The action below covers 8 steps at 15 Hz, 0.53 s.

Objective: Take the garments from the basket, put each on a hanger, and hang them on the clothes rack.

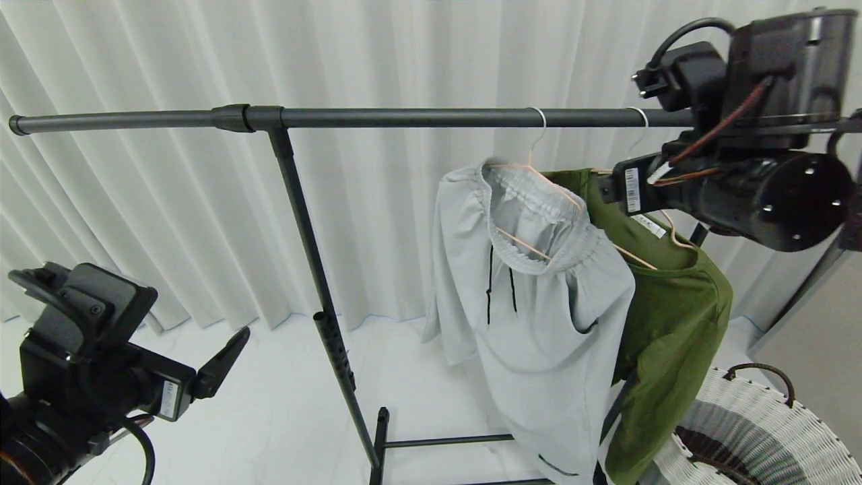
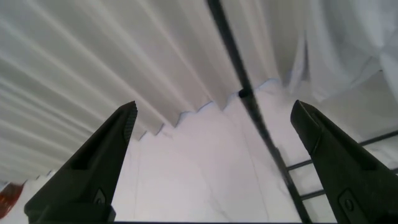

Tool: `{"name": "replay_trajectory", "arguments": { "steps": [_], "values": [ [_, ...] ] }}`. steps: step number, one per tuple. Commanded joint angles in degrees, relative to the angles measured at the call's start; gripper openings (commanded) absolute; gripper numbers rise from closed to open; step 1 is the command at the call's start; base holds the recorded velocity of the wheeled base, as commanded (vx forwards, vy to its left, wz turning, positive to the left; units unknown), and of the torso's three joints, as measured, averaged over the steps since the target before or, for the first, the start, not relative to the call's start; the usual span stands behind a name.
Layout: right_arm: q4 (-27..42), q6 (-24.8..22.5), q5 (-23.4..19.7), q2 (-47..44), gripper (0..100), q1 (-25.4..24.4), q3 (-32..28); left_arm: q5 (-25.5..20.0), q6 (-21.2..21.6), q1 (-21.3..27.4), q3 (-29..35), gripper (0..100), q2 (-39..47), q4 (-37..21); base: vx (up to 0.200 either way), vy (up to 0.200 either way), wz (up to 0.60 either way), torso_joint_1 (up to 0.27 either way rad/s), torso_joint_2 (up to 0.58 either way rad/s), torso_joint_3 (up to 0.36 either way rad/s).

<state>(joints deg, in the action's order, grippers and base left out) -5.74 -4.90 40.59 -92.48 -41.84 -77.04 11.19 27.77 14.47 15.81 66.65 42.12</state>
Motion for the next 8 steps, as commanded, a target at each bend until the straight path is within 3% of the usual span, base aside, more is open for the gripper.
{"name": "replay_trajectory", "arguments": {
  "steps": [1, 3, 7, 8],
  "values": [
    [0.0, -0.5, -0.2, 12.0, 100, -1.6, 8.4, 0.1, 0.0, -3.8, -0.4, 100, -1.5, 0.0, 0.000, 0.000, 0.00, 0.000, 0.00, 0.000],
    [0.5, -2.7, -0.3, 19.9, 100, -0.4, 15.3, 0.0, -0.1, -6.6, -1.0, 100, -2.7, 0.0, 0.000, 0.000, 0.00, 0.000, 0.00, 0.000],
    [0.6, -9.3, -1.8, 32.4, 100, 9.7, 27.1, 0.0, -0.6, -10.9, -3.0, 100, -4.2, 0.0, 0.000, 0.000, 0.00, 0.000, 0.00, 0.000],
    [0.6, -9.6, -1.9, 34.1, 100, 11.4, 28.8, 0.0, -0.6, -11.5, -3.3, 100, -4.3, 0.0, -0.200, 0.000, 0.00, 0.002, 0.00, 0.002]
  ]
}}
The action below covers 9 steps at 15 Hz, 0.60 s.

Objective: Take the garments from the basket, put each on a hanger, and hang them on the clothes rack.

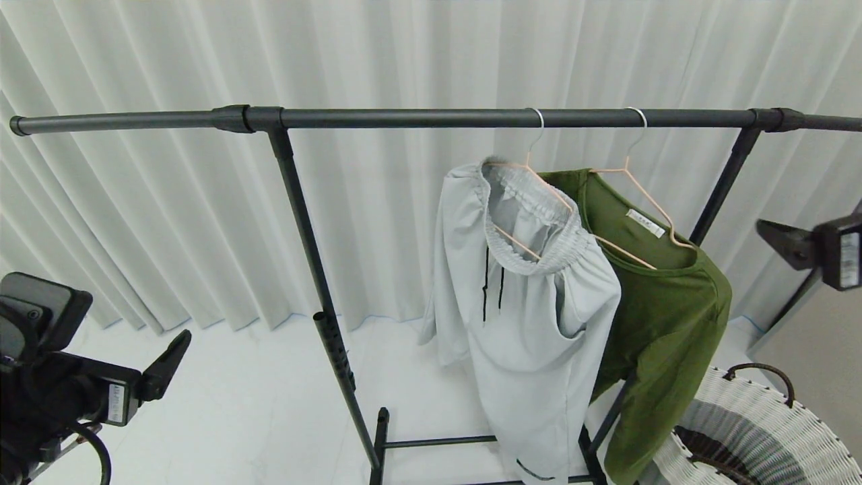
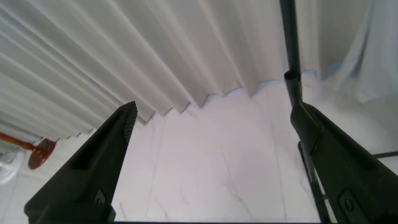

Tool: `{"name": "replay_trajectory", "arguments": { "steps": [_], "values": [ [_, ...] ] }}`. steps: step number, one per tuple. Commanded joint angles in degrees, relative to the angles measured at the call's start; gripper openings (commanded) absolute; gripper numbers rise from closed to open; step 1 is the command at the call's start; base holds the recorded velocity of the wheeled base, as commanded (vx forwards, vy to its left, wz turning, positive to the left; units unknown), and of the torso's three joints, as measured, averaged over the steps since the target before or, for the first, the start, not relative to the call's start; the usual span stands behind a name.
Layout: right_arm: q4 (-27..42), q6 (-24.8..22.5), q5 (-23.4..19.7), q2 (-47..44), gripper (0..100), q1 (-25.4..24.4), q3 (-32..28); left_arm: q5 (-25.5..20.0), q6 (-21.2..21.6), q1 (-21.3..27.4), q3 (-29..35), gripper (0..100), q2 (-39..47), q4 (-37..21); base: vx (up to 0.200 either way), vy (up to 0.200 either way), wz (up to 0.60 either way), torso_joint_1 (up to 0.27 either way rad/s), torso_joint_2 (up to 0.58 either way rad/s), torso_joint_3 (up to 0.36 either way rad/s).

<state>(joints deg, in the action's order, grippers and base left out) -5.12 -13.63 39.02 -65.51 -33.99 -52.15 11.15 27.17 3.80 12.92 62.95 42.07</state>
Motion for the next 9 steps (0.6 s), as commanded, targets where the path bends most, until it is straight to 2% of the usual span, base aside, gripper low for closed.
{"name": "replay_trajectory", "arguments": {
  "steps": [1, 5, 6, 7, 9],
  "values": [
    [0.0, -1.0, -0.3, 7.9, 100, 4.5, 4.8, 0.0, 0.0, -1.2, -0.6, 100, -0.8, 0.0, -0.200, 0.000, 0.00, 0.007, -0.01, -0.002],
    [8.3, -0.6, -0.4, 13.8, 100, 12.1, 8.0, 0.0, 0.2, -5.2, -4.8, 100, -4.9, -0.1, -0.200, 0.000, 0.00, -0.008, 0.01, 0.004],
    [8.6, -0.5, -0.4, 14.0, 100, 12.6, 8.3, 0.1, 0.2, -5.5, -5.3, 100, -5.3, -0.1, 0.000, 0.000, 0.00, 0.000, 0.00, 0.000],
    [10.2, -0.2, -0.4, 15.5, 100, 17.3, 11.0, 1.1, 0.2, -8.5, -8.7, 100, -8.9, -0.1, 0.000, 0.000, 0.00, 0.000, 0.00, 0.000],
    [10.3, -0.2, -0.4, 17.2, 100, 21.3, 15.3, 4.2, 0.2, -10.2, -12.2, 100, -14.8, -0.5, 0.000, 0.000, 0.00, 0.000, 0.00, 0.000]
  ]
}}
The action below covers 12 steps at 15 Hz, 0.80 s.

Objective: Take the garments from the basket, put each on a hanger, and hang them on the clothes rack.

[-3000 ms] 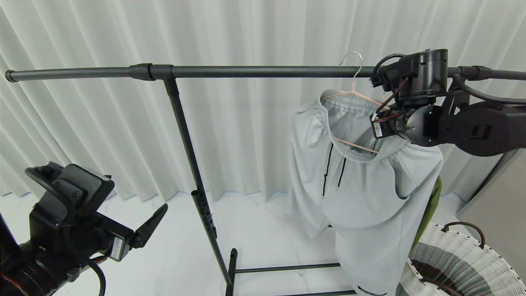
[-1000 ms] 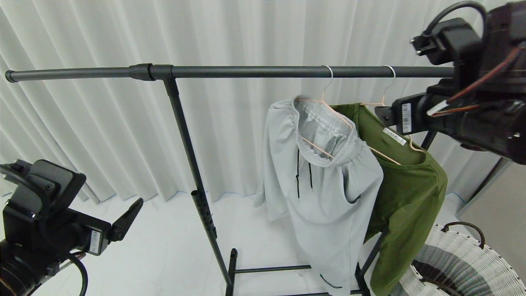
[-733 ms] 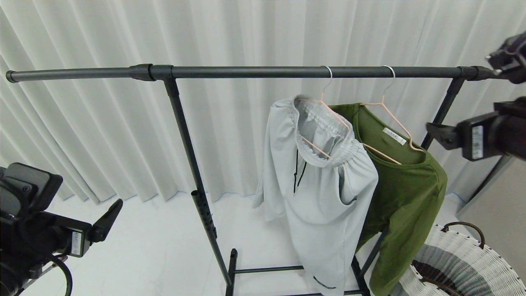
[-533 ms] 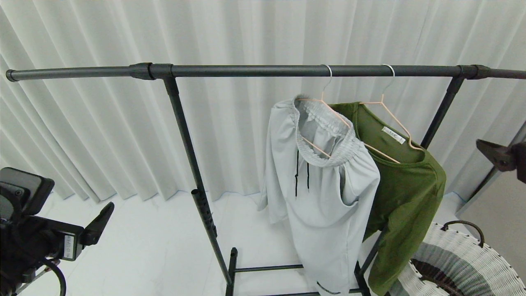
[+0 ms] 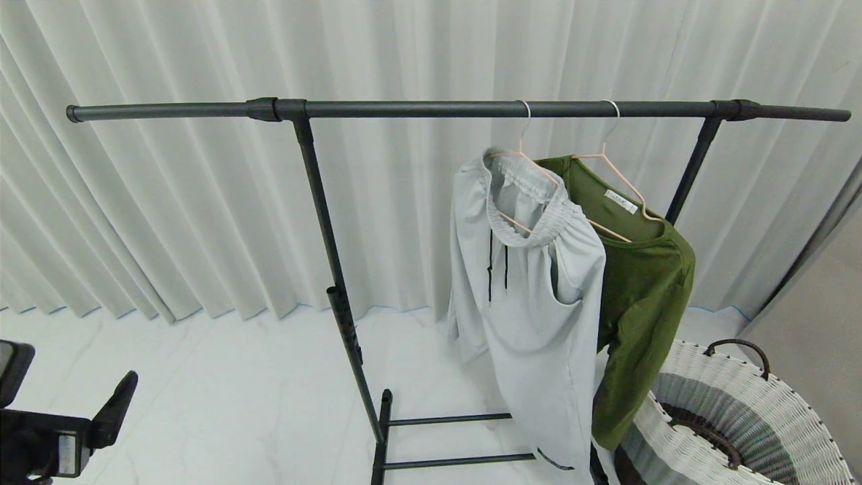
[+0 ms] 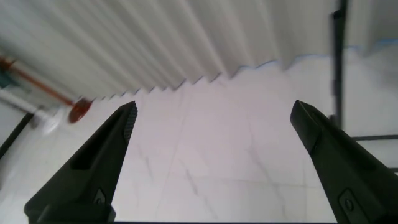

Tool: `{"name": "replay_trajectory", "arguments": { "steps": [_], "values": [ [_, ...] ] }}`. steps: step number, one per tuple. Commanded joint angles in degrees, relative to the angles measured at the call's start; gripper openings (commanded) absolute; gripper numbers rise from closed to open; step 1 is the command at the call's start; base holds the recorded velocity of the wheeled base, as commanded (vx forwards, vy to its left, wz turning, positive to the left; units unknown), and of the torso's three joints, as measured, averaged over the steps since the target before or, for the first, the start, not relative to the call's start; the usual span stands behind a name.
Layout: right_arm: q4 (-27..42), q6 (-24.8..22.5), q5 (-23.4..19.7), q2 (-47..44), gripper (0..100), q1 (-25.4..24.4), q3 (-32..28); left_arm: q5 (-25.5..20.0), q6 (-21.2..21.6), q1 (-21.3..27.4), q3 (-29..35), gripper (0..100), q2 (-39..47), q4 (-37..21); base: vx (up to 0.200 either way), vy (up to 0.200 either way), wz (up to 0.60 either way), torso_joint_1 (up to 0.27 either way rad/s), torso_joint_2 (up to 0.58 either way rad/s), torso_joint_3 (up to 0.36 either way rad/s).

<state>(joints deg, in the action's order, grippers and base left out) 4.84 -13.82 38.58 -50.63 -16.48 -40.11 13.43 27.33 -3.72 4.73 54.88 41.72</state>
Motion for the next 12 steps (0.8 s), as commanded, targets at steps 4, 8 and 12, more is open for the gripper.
{"name": "replay_trajectory", "arguments": {
  "steps": [4, 8, 12],
  "values": [
    [0.6, 0.0, 0.0, 6.0, 100, 11.6, 11.8, 6.0, -2.6, -9.6, -4.7, 100, -22.5, -14.0, 0.000, 0.000, 0.00, 0.000, 0.00, 0.000],
    [5.1, 0.1, 0.0, 13.8, 100, 22.0, 19.2, 5.7, -2.9, -9.5, -4.7, 100, -39.9, -26.1, 0.000, 0.000, 0.00, 0.000, 0.00, 0.000],
    [4.8, 2.5, -2.7, 28.3, 100, 22.7, 28.0, 5.8, -5.3, -7.1, -4.7, 100, -49.4, -32.8, 0.000, 0.000, 0.00, 0.000, 0.00, 0.000]
  ]
}}
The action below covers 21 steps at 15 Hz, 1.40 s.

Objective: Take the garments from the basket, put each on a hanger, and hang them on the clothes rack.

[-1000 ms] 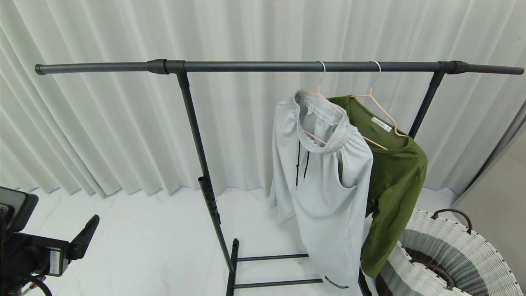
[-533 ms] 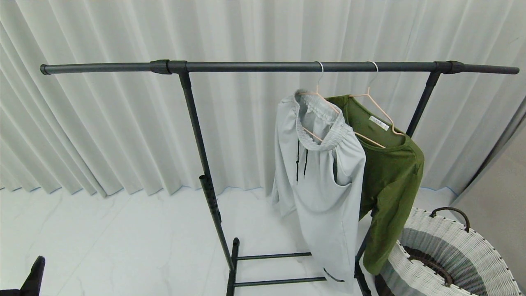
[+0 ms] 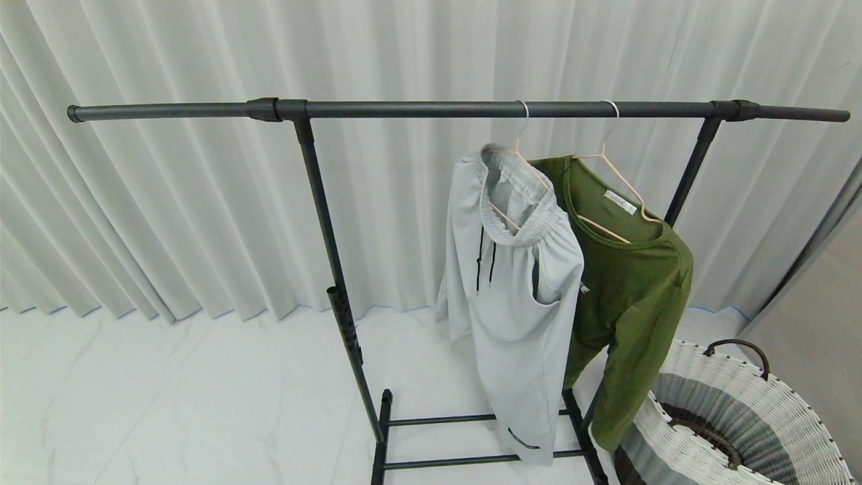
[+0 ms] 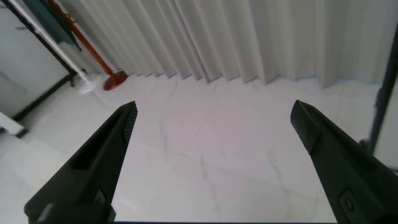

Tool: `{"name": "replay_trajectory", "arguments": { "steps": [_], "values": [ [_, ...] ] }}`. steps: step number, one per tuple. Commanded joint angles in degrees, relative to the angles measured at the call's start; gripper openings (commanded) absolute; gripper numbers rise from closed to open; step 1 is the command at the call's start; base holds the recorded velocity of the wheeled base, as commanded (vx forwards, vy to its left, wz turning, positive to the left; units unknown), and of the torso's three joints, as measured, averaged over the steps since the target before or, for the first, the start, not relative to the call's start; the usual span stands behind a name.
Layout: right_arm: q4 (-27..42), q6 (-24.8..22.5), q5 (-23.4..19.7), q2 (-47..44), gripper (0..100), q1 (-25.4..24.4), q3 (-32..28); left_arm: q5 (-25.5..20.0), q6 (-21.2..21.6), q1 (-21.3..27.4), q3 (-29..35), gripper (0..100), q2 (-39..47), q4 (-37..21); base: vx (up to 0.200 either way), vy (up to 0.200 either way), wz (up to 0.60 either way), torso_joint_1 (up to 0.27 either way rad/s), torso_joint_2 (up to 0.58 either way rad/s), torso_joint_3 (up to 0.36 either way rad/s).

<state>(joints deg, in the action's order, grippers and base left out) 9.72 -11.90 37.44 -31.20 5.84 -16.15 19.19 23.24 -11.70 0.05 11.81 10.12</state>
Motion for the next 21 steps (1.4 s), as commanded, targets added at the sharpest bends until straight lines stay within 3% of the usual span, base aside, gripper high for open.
{"name": "replay_trajectory", "arguments": {
  "steps": [1, 2, 3, 4, 7, 9, 11, 12, 14, 15, 16, 17, 19, 21],
  "values": [
    [0.0, 0.6, -5.2, 12.1, 100, 0.2, 5.2, 0.1, -2.9, 0.9, 0.0, 100, -6.3, -1.2, 0.000, 0.000, 0.00, 0.000, 0.00, 0.000],
    [0.0, 0.5, -15.4, 19.2, 100, 0.0, 6.7, 0.2, -4.5, 0.9, 0.0, 100, -6.3, -1.6, 0.000, 0.000, 0.00, 0.000, 0.00, 0.000],
    [0.3, 0.2, -21.8, 23.9, 100, 0.0, 7.9, 0.1, -4.5, 0.9, 0.0, 100, -6.3, -1.9, 0.000, 0.000, 0.00, 0.000, 0.00, 0.000],
    [-0.2, 0.4, -24.8, 25.9, 100, 0.0, 10.1, 0.1, -4.1, 0.9, 0.0, 100, -6.3, -3.3, 0.000, 0.000, 0.00, 0.000, 0.00, 0.000],
    [-9.6, 0.6, -25.0, 25.7, 100, 0.0, 14.7, 0.3, -5.3, 0.9, 0.0, 100, -6.4, -5.6, 0.000, 0.000, 0.00, 0.000, 0.00, 0.000],
    [-10.2, 2.2, -24.4, 25.7, 100, 0.0, 15.1, 1.7, -9.3, 0.9, 0.0, 100, -6.4, -6.0, 0.000, 0.000, 0.00, 0.000, 0.00, 0.000],
    [-10.2, 7.2, -24.5, 25.7, 100, 0.0, 15.4, 1.8, -11.1, 0.9, 0.0, 100, -6.4, -6.0, 0.000, 0.000, 0.00, 0.000, 0.00, 0.000],
    [-10.2, 8.2, -24.4, 25.7, 100, 0.0, 15.5, 0.1, -11.1, 0.9, 0.0, 100, -6.4, -6.1, 0.000, 0.000, 0.00, 0.000, 0.00, 0.000],
    [-10.2, 8.3, -25.2, 25.7, 100, 0.0, 15.6, -10.5, -11.0, 0.9, 0.0, 100, -6.4, -6.0, 0.000, 0.000, 0.00, 0.000, 0.00, 0.000],
    [-10.2, 8.3, -25.7, 25.7, 100, 0.0, 15.6, -13.3, -11.0, 0.9, 0.0, 100, -6.3, -6.0, 0.000, 0.000, 0.00, 0.000, 0.00, 0.000],
    [-10.2, 8.4, -28.1, 25.7, 100, 0.0, 15.6, -15.8, -10.8, 1.7, 0.0, 100, -6.3, -6.1, 0.000, 0.000, 0.00, 0.000, 0.00, 0.000],
    [-10.2, 8.4, -29.7, 25.7, 100, 0.0, 15.6, -15.8, -10.8, 5.0, 0.0, 100, -6.2, -6.1, 0.000, 0.000, 0.00, 0.000, 0.00, 0.000],
    [-10.2, 8.5, -33.8, 25.7, 100, 0.0, 15.6, -15.5, -10.8, 16.3, 0.0, 100, -6.5, -6.1, 0.000, 0.000, 0.00, 0.000, 0.00, 0.000],
    [-9.5, 8.7, -37.0, 25.5, 100, -0.5, 15.9, -14.1, -10.8, 15.9, 0.0, 100, -6.4, -6.3, 0.000, 0.000, 0.00, 0.000, 0.00, 0.000]
  ]
}}
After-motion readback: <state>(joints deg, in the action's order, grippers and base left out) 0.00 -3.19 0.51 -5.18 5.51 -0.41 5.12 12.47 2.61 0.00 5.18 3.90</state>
